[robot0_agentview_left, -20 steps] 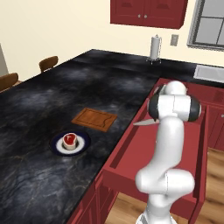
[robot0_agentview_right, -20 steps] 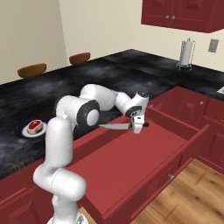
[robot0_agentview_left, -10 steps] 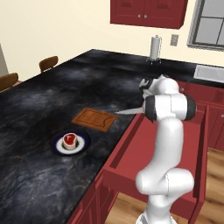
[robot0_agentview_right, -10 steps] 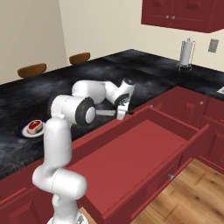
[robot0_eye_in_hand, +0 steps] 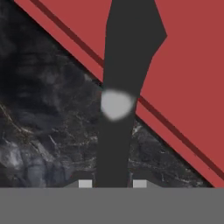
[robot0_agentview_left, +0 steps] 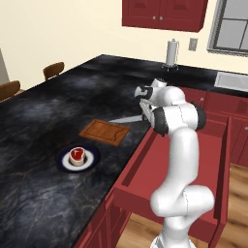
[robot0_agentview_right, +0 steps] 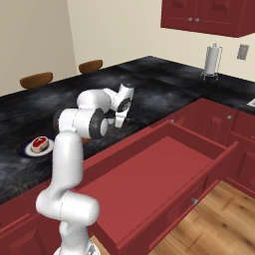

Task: Pick up the knife from the drawer and place it on the cutting board. Then place the meat from the plate to the cutting board.

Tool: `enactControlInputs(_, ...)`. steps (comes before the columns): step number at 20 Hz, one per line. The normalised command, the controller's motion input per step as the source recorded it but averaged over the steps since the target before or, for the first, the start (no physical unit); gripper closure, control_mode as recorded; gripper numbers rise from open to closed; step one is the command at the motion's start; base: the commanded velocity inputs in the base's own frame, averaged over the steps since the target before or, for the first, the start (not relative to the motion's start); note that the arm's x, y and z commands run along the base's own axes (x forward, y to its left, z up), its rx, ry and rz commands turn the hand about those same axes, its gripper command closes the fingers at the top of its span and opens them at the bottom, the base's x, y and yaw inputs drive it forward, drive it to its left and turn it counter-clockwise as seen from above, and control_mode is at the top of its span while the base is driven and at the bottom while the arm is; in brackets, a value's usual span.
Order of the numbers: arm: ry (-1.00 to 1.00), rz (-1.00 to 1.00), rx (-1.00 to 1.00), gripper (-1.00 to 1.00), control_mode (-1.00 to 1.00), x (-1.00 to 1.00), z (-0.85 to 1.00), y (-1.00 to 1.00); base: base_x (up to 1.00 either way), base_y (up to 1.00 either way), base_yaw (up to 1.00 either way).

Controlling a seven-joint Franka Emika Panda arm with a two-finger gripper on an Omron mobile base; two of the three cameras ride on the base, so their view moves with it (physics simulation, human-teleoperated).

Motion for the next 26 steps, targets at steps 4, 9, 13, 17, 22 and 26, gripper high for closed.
enactControlInputs(4,0.2,-0.02,-0.06,1.0,-1.0,0.39,0.15,0.87,0.0,0.0,0.0)
enactControlInputs(9,0.14,-0.04,-0.01,1.0,-1.0,0.23,0.15,0.81,0.0,0.0,0.0)
enactControlInputs(13,0.1,-0.04,0.0,1.0,-1.0,0.0,0.05,0.5,0.0,0.0,0.0)
enactControlInputs(17,0.07,-0.06,0.0,1.0,-1.0,0.0,0.0,0.33,0.0,0.0,0.0)
enactControlInputs(22,0.07,-0.07,0.0,1.0,-1.0,0.0,0.0,0.4,0.0,0.0,0.0)
enactControlInputs(26,0.02,-0.01,0.0,1.0,-1.0,0.0,-0.06,0.0,0.0,0.0,0.0)
